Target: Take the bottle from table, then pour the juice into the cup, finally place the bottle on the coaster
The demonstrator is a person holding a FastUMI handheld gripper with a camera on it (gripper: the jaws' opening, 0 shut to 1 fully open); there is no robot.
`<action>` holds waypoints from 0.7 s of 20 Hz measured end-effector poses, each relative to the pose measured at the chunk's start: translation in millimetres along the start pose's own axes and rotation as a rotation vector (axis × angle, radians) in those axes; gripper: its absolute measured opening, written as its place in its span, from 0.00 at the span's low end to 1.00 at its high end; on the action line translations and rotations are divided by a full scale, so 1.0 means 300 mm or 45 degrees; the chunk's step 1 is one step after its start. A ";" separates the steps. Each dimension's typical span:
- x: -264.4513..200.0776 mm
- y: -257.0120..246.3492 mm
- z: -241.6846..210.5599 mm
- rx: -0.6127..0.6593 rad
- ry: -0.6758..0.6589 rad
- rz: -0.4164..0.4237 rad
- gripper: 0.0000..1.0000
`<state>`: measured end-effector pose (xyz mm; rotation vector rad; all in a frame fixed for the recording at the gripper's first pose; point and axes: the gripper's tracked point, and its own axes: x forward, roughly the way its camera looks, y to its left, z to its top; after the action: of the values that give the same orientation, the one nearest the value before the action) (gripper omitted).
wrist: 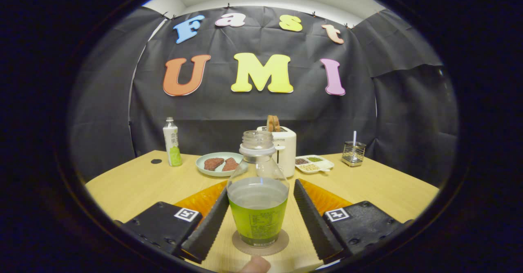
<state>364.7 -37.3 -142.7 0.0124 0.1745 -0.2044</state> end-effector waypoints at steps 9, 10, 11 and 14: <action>-0.082 -0.006 0.041 -0.023 -0.005 0.029 1.00; -0.099 -0.009 0.045 -0.024 0.005 0.027 1.00; -0.117 -0.007 0.045 -0.034 0.017 0.027 1.00; -0.179 0.024 0.076 -0.082 0.009 0.053 1.00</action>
<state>318.1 -20.1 -110.9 -0.0475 0.1874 -0.1569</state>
